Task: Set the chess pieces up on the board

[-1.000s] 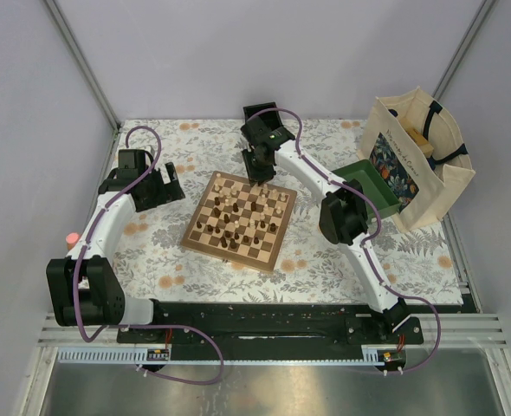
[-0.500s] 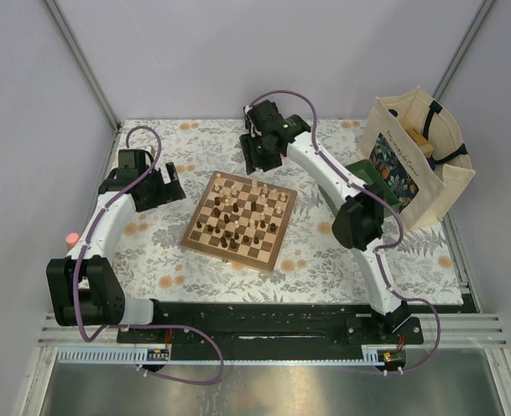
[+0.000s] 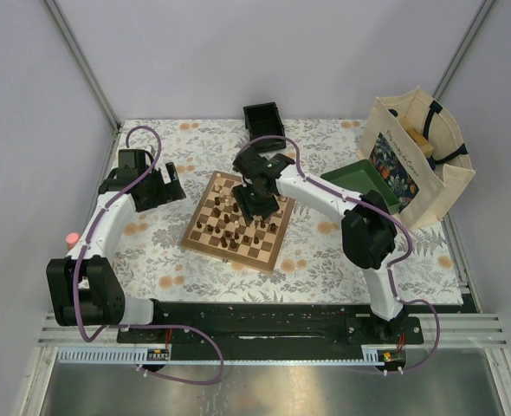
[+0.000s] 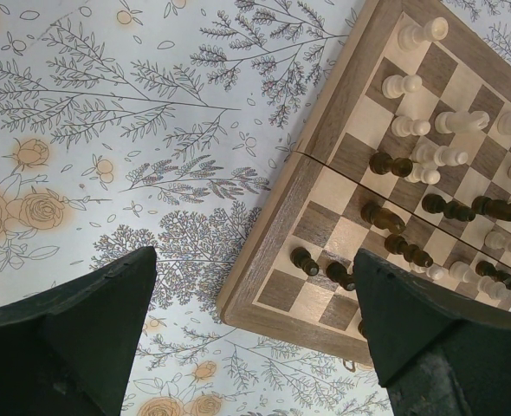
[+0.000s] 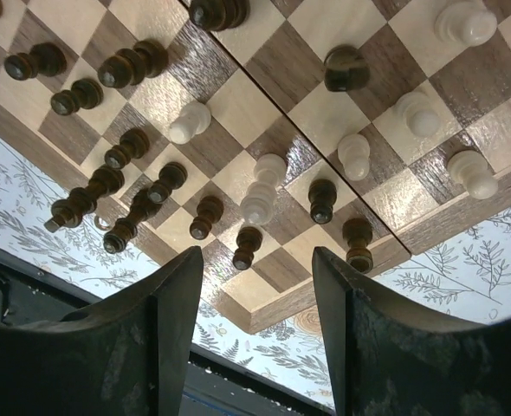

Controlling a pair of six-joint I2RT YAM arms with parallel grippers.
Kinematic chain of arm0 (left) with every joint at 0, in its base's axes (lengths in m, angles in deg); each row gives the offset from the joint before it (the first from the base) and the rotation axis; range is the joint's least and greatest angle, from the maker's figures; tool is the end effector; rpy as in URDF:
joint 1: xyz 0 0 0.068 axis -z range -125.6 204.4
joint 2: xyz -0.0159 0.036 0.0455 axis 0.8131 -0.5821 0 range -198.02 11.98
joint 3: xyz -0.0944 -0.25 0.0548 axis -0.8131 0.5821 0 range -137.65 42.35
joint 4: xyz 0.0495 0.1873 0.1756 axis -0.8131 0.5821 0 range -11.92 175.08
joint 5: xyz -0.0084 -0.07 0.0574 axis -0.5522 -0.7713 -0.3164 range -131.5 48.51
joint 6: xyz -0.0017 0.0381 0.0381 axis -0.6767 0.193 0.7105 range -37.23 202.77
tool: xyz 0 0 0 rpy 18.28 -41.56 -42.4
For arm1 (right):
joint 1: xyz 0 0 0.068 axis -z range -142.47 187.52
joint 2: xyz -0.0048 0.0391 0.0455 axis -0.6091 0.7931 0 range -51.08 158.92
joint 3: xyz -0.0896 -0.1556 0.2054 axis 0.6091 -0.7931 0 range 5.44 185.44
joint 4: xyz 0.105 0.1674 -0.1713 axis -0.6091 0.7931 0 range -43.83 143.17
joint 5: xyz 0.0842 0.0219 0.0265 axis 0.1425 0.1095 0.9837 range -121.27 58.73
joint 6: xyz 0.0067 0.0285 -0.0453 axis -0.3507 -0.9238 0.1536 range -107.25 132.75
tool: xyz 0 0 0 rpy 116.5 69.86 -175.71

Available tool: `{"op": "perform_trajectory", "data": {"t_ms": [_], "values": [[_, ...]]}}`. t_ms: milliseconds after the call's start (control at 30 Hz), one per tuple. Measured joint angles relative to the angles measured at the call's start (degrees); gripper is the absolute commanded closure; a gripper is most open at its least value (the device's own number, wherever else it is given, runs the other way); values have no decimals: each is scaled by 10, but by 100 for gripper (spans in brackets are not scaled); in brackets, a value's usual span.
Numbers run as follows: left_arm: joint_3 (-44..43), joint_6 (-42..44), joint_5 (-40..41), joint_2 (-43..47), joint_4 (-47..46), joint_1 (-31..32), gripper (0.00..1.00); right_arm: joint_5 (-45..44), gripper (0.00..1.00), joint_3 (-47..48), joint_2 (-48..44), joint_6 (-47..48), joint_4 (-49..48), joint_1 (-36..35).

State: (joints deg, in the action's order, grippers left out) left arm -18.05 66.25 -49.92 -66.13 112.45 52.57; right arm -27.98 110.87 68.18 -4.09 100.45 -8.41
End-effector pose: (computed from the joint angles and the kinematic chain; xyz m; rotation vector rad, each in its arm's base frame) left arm 0.2844 0.0038 0.2682 -0.3347 2.4664 -0.2908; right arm 0.3061 0.3192 0.2418 -0.7243 2.7293 0.3535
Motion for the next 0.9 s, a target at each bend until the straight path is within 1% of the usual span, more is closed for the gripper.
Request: {"op": "perform_trajectory", "data": {"t_ms": [167, 233, 367, 600, 767, 900], "values": [[0, 0, 0, 0, 0, 0, 1, 5, 39, 0, 0, -6, -16, -1], [0, 0, 0, 0, 0, 0, 1, 5, 43, 1, 0, -6, -21, -1], [0, 0, 0, 0, 0, 0, 1, 5, 47, 1, 1, -9, -22, -1], [0, 0, 0, 0, 0, 0, 1, 5, 50, 10, 20, -10, -22, -1], [0, 0, -2, 0, 0, 0, 1, 7, 56, 22, 33, -9, -18, -1], [0, 0, -4, -1, 0, 0, 1, 4, 57, 27, 37, -9, -18, -1]]}}
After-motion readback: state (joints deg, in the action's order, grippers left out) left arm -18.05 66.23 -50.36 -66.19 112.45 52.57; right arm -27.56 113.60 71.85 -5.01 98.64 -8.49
